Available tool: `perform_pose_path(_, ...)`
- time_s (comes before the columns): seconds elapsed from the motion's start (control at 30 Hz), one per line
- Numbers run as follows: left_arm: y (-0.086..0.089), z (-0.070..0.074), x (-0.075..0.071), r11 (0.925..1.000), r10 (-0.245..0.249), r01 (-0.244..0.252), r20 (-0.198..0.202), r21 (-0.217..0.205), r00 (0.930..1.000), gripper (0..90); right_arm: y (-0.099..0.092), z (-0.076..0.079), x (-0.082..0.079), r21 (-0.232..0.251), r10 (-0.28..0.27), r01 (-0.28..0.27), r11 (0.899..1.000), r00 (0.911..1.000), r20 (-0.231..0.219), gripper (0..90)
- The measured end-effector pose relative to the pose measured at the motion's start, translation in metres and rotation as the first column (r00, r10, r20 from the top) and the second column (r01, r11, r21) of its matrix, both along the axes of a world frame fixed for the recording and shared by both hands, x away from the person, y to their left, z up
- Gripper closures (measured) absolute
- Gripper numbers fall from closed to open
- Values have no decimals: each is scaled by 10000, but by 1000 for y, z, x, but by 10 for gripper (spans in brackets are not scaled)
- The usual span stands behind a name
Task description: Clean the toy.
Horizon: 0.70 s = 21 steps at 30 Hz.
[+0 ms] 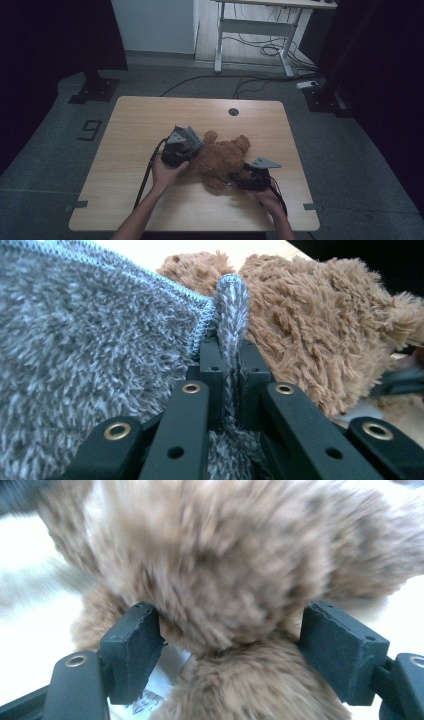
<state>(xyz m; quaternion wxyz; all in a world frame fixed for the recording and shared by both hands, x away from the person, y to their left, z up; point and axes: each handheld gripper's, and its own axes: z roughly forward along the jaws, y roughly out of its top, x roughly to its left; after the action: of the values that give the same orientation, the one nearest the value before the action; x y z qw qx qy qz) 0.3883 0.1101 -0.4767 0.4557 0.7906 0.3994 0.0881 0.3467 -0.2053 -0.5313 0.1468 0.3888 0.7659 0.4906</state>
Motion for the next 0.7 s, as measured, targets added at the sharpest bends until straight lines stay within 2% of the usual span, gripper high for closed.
perform_pose_path(0.1, 1, -1, -8, 10000, -48, 48, 171, -16, 9998, 836, -12, 11, -2, 914, -134, 123, 9957, 9998, 115, 225)
perform_pose_path(0.2, 1, -4, -15, 10000, -7, 9, 346, -37, 9994, 836, -13, 23, 6, 1274, -195, 192, 9917, 9998, 13, 188)
perform_pose_path(0.27, 1, -5, -19, 10000, 8, -5, 447, -58, 9990, 836, -8, 32, 13, 1279, -102, 92, 9918, 9999, 70, 178)
perform_pose_path(0.47, 4, -8, -25, 9996, 22, -9, 487, -275, 9988, 835, 15, 48, 37, 929, -193, 223, 9954, 9993, -330, 145)
perform_pose_path(0.53, 4, -8, -26, 9996, 23, -8, 509, -293, 9987, 835, 19, 48, 43, 908, -379, 432, 9949, 9975, -590, 143)
perform_pose_path(0.6, 4, -9, -27, 9993, 8, 9, 471, -374, 9989, 834, 24, 42, 46, 715, -586, 665, 9952, 9925, -1075, 130)
perform_pose_path(0.7, 5, -10, -31, 9988, -48, 70, 452, -487, 9990, 833, 21, 32, 43, 1042, -612, 759, 9917, 9886, -1377, 132)
